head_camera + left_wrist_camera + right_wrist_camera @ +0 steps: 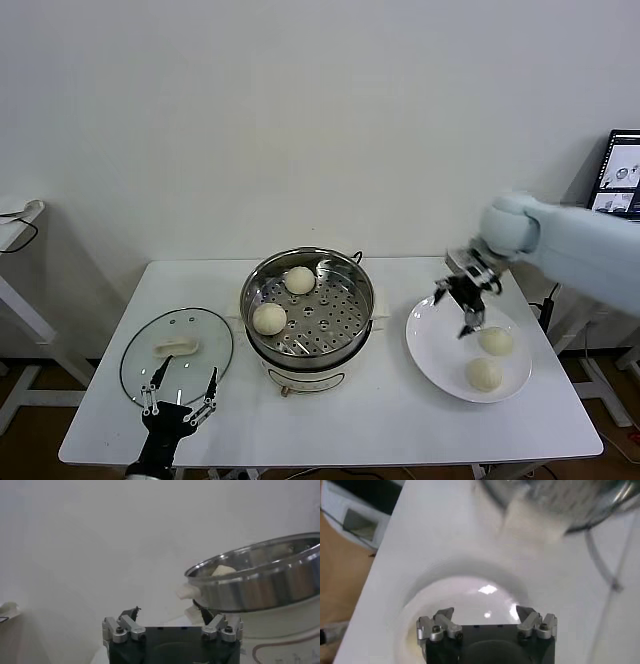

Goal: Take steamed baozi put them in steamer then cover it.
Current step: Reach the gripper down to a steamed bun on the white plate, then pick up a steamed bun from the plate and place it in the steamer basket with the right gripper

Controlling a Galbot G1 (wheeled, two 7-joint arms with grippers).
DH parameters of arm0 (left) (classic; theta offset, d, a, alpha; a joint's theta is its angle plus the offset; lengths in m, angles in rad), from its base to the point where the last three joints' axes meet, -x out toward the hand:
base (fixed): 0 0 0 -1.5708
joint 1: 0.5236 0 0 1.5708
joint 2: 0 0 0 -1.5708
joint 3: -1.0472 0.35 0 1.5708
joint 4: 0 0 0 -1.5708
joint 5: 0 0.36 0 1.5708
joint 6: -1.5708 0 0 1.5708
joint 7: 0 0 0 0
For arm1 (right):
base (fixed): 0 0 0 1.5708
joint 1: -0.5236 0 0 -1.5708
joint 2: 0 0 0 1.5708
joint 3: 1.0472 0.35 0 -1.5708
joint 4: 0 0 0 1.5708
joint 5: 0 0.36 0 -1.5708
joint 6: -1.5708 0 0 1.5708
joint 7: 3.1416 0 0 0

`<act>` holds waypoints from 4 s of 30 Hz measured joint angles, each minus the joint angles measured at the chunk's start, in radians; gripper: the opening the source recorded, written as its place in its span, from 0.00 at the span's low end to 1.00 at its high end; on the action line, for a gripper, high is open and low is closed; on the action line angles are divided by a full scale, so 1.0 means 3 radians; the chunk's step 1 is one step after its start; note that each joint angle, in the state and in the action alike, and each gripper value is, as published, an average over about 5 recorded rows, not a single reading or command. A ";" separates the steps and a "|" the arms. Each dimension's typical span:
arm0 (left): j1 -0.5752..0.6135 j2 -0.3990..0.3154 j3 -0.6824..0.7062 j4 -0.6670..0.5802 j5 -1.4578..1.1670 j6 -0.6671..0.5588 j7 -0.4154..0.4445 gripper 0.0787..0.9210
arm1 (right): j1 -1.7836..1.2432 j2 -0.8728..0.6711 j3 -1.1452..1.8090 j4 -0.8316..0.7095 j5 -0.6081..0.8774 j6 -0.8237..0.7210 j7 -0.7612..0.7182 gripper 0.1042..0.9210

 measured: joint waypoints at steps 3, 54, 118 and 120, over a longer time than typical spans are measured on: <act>0.0006 -0.0002 0.0010 0.0012 0.0010 -0.0002 -0.0001 0.88 | -0.0182 -0.0075 0.0099 -0.0036 -0.0125 0.0021 0.0030 0.88; 0.0014 0.0005 0.0033 0.0010 0.0036 -0.0007 -0.0008 0.88 | -0.0578 -0.0295 0.0535 0.0059 -0.0412 0.0338 0.0078 0.67; -0.0076 0.0015 0.0061 0.0106 0.0022 -0.0037 -0.0021 0.88 | 0.0305 0.1937 0.0001 0.0451 -0.1463 0.2268 0.0393 0.78; -0.0076 0.0014 0.0061 0.0106 0.0022 -0.0046 -0.0017 0.88 | 0.0296 0.1928 -0.0001 0.0455 -0.1470 0.2270 0.0392 0.83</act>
